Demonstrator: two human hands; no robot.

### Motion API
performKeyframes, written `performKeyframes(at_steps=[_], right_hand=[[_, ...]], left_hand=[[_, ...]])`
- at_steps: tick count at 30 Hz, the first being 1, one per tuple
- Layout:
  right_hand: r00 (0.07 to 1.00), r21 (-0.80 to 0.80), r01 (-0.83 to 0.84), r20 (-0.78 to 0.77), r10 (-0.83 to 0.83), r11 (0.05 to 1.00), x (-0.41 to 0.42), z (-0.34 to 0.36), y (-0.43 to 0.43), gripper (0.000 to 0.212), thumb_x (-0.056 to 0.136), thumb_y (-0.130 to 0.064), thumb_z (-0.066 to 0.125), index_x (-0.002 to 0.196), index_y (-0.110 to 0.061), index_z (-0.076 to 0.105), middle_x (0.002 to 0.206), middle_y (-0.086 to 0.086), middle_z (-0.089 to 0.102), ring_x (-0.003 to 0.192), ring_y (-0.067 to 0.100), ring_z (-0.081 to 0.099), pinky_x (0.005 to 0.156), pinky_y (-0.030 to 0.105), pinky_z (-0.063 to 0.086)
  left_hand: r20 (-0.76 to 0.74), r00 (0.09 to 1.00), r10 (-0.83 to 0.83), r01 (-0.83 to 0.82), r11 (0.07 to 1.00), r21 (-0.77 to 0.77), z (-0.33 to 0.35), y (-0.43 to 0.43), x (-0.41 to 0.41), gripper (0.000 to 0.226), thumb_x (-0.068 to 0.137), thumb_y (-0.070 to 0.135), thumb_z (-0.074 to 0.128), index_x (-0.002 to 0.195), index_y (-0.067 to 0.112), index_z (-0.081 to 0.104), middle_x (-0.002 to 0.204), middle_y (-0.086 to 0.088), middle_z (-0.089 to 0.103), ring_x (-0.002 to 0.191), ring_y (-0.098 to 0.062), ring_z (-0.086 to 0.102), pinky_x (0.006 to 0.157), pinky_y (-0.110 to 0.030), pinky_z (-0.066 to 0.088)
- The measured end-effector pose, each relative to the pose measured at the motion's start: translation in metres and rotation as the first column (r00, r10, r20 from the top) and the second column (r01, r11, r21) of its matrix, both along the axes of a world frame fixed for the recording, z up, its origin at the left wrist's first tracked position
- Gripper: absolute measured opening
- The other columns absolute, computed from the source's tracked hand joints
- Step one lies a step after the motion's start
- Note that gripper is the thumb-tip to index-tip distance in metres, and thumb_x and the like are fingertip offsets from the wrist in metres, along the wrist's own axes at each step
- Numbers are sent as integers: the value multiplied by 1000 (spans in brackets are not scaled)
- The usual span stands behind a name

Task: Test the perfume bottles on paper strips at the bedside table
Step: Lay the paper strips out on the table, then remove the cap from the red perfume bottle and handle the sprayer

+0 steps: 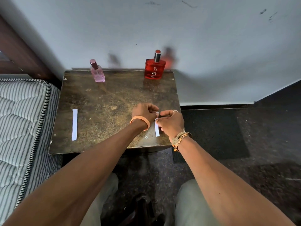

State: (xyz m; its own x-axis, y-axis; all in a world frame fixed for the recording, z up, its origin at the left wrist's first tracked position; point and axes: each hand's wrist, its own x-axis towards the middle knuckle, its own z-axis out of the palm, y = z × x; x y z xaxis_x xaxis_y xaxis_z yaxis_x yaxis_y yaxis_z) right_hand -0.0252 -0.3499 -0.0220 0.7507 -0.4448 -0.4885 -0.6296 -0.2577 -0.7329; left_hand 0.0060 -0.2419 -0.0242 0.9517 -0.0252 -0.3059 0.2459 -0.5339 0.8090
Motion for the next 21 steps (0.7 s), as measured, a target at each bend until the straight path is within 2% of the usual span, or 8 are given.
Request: performKeyframes(at_steps=[3,10,13,15,18,21], right_hand=[[1000,-57,-17,15,18,998,1,1,3,21,65,-12,84,74,-22,69,73,-6,72,72,14,71,69,41,61],[999,-50,-37,35,39,998,-4,3,0,23,67,-10,84,76,-23,67,77,-4,73,75,14,72,75,39,60],[999,-85,-18,40,22,996,-11,10,-9,20,75,-10,77,87,-22,67,83,-4,72,75,12,70,73,30,59],[998,-119,6,63,1,993,-14,16,-13,24,81,-10,74,101,-20,66,93,-4,70,75,9,66,67,21,52],[987,-179,40,162,-11,983,-10,24,-10,39,83,-11,72,119,-17,59,112,1,65,89,12,62,76,23,49],[958,-241,-12,275,80,970,9,36,0,49,84,-14,71,129,-17,52,122,1,58,99,13,59,85,24,50]], left_hand=[[42,999,-27,24,998,55,0,-1,0,14,76,16,78,89,17,74,82,2,73,75,-7,66,74,-20,53],[72,997,2,-6,998,64,0,1,-4,22,75,13,75,96,18,72,83,5,71,77,-9,66,78,-24,55],[101,994,37,-45,996,78,5,10,-9,23,76,17,72,99,20,70,81,10,67,76,-8,63,77,-24,53],[124,989,78,-88,993,76,10,21,-10,22,77,18,71,99,21,70,82,10,67,75,-8,63,77,-24,53],[172,980,102,-123,986,112,20,38,-3,22,79,18,70,101,20,70,86,8,68,79,-9,64,75,-23,52],[230,966,116,-149,980,132,34,47,18,24,79,16,71,103,18,70,95,3,71,84,-12,65,76,-23,52]])
